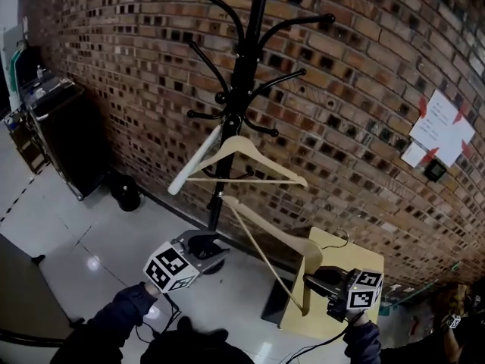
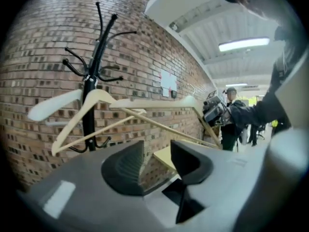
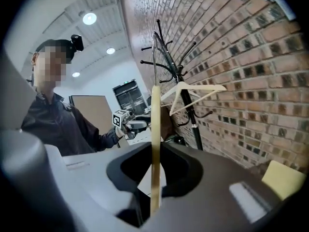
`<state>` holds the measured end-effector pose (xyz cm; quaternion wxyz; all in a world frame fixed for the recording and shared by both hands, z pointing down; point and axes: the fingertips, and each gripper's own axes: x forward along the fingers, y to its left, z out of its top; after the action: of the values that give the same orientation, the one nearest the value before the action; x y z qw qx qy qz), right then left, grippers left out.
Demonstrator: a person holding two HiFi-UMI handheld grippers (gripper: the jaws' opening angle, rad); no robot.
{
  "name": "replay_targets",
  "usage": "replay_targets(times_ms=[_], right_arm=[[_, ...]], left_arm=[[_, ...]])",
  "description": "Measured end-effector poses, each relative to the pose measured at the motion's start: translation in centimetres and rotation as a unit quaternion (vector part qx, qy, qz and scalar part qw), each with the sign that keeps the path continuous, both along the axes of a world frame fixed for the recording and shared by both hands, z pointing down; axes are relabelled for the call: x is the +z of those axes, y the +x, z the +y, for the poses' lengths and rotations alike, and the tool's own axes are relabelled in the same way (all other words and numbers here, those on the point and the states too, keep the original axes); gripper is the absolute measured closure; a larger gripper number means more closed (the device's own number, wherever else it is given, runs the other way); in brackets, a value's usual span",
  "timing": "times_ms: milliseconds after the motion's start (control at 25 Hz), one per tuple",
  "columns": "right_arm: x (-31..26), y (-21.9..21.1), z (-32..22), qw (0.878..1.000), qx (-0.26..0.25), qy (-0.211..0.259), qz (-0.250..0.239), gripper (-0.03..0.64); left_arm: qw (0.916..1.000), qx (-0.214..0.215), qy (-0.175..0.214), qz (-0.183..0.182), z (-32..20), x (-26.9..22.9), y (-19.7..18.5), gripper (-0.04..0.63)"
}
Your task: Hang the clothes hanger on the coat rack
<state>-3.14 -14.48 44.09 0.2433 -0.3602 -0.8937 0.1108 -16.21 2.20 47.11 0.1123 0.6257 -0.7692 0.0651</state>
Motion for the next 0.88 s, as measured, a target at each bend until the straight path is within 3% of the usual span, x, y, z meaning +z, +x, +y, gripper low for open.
replay_targets(times_ms=[120, 320, 600, 880], right_arm=[[-2.2, -1.1, 1.0, 1.000, -0.003, 0.019, -0.003, 0.557], [-4.8, -2.3, -1.7, 0.997, 0.051, 0.051, 0.024, 0.557], [-8.3, -3.4, -4.2, 0.990, 0.139, 0.012, 0.018, 0.558], [-12.6, -4.3, -7.8, 0.974, 0.220, 0.060, -0.012, 0.557]], left_arm=[[0.9998, -0.016, 0.014, -0.001, 3.2, -0.9, -0.8, 0.411], [0.9995, -0.004, 0.026, 0.019, 5.0, 0.3, -0.5, 0.411], [0.9931, 0.081, 0.083, 0.019, -0.3, -6.8, -1.6, 0.411], [0.9877, 0.136, 0.077, 0.000, -4.8, -8.6, -0.1, 0.411]])
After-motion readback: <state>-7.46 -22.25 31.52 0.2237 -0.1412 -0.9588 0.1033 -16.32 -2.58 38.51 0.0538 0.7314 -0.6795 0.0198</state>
